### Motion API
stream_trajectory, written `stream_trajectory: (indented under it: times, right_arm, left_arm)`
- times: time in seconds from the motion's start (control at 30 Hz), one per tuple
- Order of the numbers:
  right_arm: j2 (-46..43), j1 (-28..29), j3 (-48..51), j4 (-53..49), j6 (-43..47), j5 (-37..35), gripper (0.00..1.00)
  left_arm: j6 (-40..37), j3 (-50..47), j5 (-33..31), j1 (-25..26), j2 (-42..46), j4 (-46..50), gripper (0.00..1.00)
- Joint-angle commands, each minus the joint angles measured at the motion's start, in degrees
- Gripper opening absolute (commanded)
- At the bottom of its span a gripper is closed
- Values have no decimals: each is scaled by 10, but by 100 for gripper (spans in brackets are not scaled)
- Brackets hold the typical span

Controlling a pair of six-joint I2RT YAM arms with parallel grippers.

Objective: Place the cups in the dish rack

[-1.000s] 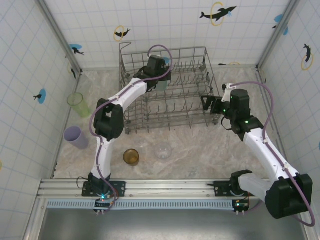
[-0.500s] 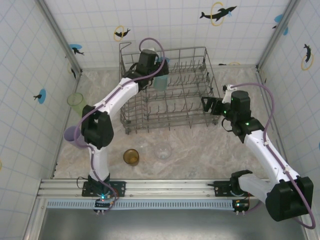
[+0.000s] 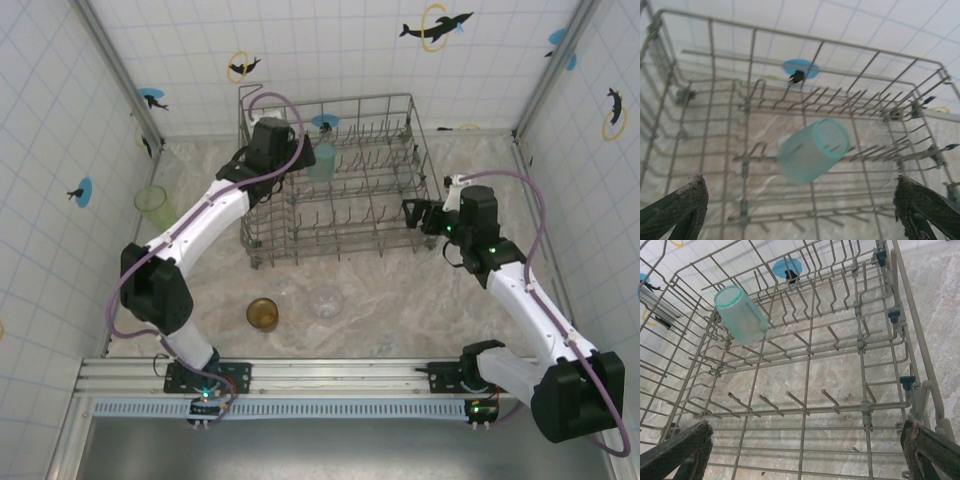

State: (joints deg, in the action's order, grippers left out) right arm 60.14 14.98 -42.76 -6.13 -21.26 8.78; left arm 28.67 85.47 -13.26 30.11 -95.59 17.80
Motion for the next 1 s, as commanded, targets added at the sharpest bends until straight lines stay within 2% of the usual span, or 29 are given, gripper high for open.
stream_trajectory:
  times: [0.0, 0.2, 0.5, 0.6, 0.8, 0.97]
  right_arm:
    - [3, -2, 14, 21, 0, 3, 100]
    - [13, -2, 17, 23, 3, 7, 100]
    - [34, -3, 16, 31, 10, 9, 100]
    - [46, -3, 11, 40, 6, 12, 100]
    - [71, -3, 9, 66, -22, 32, 100]
    - [96, 7, -3, 79, -39, 34, 100]
  left_arm:
    - [31, -39, -44, 1, 46, 39, 98]
    - [41, -88, -42, 1, 120, 74, 98]
    - [38, -157, -5, 1, 230, 168, 98]
    - [28, -176, 26, 1, 251, 199, 98]
    - [25, -177, 41, 1, 270, 284, 98]
    - [40, -178, 70, 1, 307, 278, 98]
